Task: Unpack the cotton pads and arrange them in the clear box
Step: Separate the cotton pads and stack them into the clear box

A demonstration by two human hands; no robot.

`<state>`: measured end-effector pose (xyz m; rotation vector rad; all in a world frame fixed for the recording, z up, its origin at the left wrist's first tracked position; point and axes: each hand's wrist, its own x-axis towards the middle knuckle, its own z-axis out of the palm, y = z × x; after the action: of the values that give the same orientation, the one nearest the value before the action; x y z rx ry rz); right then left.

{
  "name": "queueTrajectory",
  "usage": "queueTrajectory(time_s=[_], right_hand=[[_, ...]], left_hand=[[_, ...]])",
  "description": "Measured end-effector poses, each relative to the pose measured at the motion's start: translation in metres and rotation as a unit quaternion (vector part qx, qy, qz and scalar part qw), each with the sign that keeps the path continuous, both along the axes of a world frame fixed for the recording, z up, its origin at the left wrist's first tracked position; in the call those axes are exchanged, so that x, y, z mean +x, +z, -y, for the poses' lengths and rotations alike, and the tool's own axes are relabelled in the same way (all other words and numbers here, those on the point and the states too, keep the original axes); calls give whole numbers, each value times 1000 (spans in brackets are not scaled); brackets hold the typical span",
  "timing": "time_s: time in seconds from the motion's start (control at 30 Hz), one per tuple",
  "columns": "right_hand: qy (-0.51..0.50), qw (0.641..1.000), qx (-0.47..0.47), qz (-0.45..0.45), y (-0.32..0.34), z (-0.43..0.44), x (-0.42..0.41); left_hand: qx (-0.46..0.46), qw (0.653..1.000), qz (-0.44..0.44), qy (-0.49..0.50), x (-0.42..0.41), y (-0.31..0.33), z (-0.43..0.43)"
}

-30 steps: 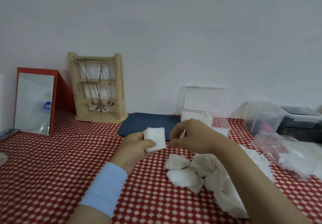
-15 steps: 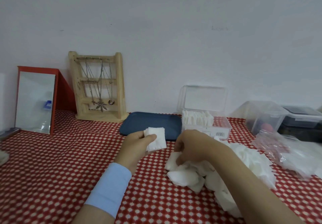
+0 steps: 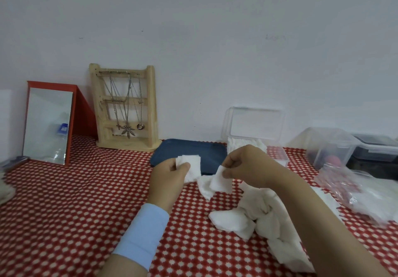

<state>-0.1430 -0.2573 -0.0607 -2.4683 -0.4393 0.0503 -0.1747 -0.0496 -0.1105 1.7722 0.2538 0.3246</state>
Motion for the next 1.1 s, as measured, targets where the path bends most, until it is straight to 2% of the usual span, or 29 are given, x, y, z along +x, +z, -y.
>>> queueTrajectory(time_s=[0.13,0.27,0.37,0.43,0.5,0.67,0.83,0.9,0.97,1.03,1.1], right_hand=[[-5,1000,14,14,4,2,0],[-13,996,76,39,11,0,-2],[39,989,144,9,14,-8,-9],[53,989,135,11,12,-13,-11],[42,992,115,27,9,-16,-10],[48,985,164,39,10,-18,-11],[51,980,168,89,11,-23,-15],[55,969,206,123,14,-25,-18],[70,955,268,105,18,-23,-19],[78,965,241,70,19,-21,-18],[63,987,127,71,11,-19,-13]], left_hand=[[-4,997,62,48,-2,5,-3],[-24,999,18,-14,-5,7,2],[-154,981,-56,-105,-3,5,7],[-223,963,-79,-131,-2,6,10],[-219,962,-76,-141,-2,6,10],[-173,968,-83,-160,0,2,6],[-133,971,-99,-173,-1,4,6],[-117,972,-94,-182,-4,5,7],[-120,971,-92,-185,-5,6,8],[-148,967,-97,-182,-5,7,8],[-183,960,-96,-191,-6,8,7]])
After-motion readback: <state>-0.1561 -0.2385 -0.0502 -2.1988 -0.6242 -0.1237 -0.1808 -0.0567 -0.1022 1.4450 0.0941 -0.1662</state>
